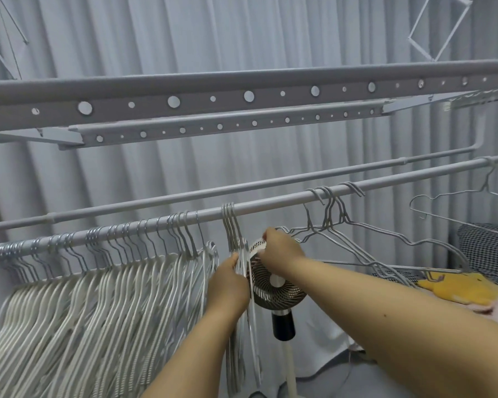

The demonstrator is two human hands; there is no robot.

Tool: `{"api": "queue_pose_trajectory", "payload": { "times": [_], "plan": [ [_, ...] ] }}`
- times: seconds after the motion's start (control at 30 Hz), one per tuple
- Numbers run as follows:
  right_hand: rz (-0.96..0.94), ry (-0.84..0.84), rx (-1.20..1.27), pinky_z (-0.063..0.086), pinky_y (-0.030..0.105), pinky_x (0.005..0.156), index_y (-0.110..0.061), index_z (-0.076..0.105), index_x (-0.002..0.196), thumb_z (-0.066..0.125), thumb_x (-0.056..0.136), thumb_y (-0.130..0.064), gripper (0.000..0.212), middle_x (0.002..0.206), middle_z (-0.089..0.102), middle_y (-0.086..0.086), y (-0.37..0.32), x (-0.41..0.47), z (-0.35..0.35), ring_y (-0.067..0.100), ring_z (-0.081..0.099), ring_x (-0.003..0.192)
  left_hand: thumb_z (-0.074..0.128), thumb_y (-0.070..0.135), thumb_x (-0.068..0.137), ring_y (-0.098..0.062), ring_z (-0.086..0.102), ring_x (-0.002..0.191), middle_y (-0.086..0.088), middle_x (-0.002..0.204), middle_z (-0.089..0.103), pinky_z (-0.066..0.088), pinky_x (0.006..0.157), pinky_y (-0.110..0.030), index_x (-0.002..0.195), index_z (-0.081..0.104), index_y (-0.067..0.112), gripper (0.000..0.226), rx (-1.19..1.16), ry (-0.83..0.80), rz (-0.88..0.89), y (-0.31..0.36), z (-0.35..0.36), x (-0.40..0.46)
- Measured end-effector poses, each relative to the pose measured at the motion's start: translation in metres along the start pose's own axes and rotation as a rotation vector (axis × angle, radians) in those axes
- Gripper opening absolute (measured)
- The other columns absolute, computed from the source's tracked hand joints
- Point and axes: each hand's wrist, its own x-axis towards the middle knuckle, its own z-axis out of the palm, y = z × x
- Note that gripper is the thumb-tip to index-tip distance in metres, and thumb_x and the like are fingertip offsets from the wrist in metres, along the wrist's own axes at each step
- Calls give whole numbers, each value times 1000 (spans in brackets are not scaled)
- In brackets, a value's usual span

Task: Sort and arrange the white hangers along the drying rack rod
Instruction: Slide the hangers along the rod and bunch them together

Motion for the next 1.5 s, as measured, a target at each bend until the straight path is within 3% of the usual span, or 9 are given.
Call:
{"api": "queue_pose_trajectory", "payload": {
  "times": [0.13, 0.27, 0.4, 0.5, 0.7, 0.8, 1.0, 1.2, 1.5],
  "plan": [
    [63, 258, -426, 44, 36, 83, -11, 55, 107, 45, 88, -13, 22, 110, 59, 8, 36, -5, -37, 27, 55, 102, 30, 2, 85, -44, 57, 116, -5, 138, 55, 52, 89, -51, 144, 43, 32, 68, 14, 2, -4, 1, 1, -2],
    [168, 91, -560, 44, 35, 89, -10, 53, 118, 42, 90, -9, 30, 123, 57, 9, 70, -14, -51, 27, 54, 114, 30, 0, 85, -42, 60, 112, -6, 142, 51, 55, 83, -50, 144, 43, 31, 68, 5, 30, -4, 5, 2, -6],
    [146, -61, -345, 45, 35, 88, -6, 47, 122, 41, 89, 0, 34, 127, 54, 13, 87, -17, -51, 30, 55, 116, 28, -2, 88, -27, 62, 70, -12, 138, 52, 48, 42, -26, 148, 35, 34, 70, -7, -8, -76, 11, -3, -8],
    [131, -113, -251, 44, 32, 74, -8, 48, 120, 41, 87, 0, 34, 119, 57, 13, 92, -15, -51, 30, 57, 104, 28, -3, 87, -24, 63, 65, -15, 139, 51, 53, 52, -28, 149, 32, 37, 74, 49, -55, -129, 18, -12, -5],
    [170, -268, 55, 55, 34, 64, -12, 53, 119, 54, 87, -5, 32, 92, 67, 10, 95, -4, -62, 23, 66, 78, 39, 6, 90, -27, 52, 124, -7, 141, 52, 43, 97, -34, 133, 58, 24, 50, 278, 232, 167, 41, -5, -17],
    [256, -404, 317, 44, 25, 53, -9, 49, 125, 52, 94, -14, 32, 87, 69, 16, 87, -6, -67, 24, 68, 69, 44, 15, 96, -26, 60, 111, -5, 118, 67, 44, 89, -29, 117, 68, 15, 32, 129, 129, 240, 58, 20, -24],
    [157, -477, 657, 44, 20, 49, -17, 57, 86, 37, 100, -43, 36, 69, 57, 3, 66, -36, -66, 10, 55, 52, 47, 20, 97, -33, 72, 85, -17, 88, 72, 50, 61, -31, 83, 63, 8, 26, -275, -276, -184, 80, 66, -24],
    [68, -312, 704, 50, 28, 78, -25, 62, 95, 32, 98, -53, 41, 87, 71, 1, 72, -49, -58, 18, 65, 87, 56, 19, 92, -21, 60, 47, -8, 52, 64, 44, 54, -23, 73, 67, 0, 29, -398, -158, -195, 80, 77, -14],
    [23, -180, 626, 48, 43, 95, -23, 54, 104, 35, 99, -47, 31, 97, 65, 0, 86, -61, -51, 18, 62, 96, 57, 29, 94, -17, 48, 51, -7, 63, 58, 38, 52, -27, 79, 65, 5, 29, -450, -166, -174, 88, 55, 17]
  ]
}}
